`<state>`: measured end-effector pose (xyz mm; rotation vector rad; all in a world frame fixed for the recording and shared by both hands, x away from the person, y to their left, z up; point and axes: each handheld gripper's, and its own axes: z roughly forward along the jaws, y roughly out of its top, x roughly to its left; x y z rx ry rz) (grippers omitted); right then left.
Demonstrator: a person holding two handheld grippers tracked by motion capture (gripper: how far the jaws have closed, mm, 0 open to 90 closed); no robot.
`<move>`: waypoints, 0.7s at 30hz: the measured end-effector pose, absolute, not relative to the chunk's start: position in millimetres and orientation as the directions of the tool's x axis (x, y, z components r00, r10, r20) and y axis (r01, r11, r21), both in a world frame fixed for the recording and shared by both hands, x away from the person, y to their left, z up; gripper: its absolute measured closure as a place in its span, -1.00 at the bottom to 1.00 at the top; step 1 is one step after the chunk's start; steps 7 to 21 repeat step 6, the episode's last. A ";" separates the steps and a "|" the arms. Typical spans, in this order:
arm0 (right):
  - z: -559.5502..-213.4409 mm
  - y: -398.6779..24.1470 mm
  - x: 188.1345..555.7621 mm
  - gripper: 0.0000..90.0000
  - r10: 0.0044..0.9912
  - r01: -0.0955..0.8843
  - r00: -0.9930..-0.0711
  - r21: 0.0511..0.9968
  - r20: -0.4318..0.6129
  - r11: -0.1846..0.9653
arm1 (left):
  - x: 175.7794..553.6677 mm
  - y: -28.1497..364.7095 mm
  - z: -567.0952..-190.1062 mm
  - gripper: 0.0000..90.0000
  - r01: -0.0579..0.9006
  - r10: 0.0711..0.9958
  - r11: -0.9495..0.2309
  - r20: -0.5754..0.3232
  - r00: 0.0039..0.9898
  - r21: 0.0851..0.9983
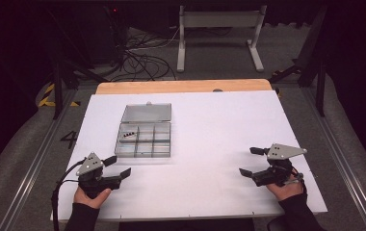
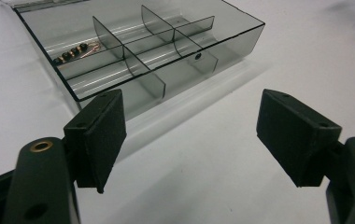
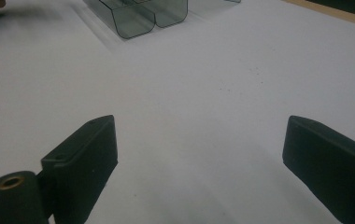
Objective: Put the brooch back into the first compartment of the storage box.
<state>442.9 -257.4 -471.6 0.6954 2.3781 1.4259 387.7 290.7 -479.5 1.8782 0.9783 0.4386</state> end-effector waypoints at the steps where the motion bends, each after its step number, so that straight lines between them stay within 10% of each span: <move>1: -471.7 -257.0 442.9 -0.77 0.535 0.257 -0.845 0.881 0.005 0.397 | 387.7 291.3 -478.9 -0.45 0.440 0.782 -0.241 -0.096 0.616 0.865; 21: -471.9 -257.0 443.1 -0.77 0.535 0.258 -0.845 0.880 0.005 0.398 | 386.3 291.1 -477.3 -0.46 0.438 0.786 -0.243 -0.089 0.612 0.865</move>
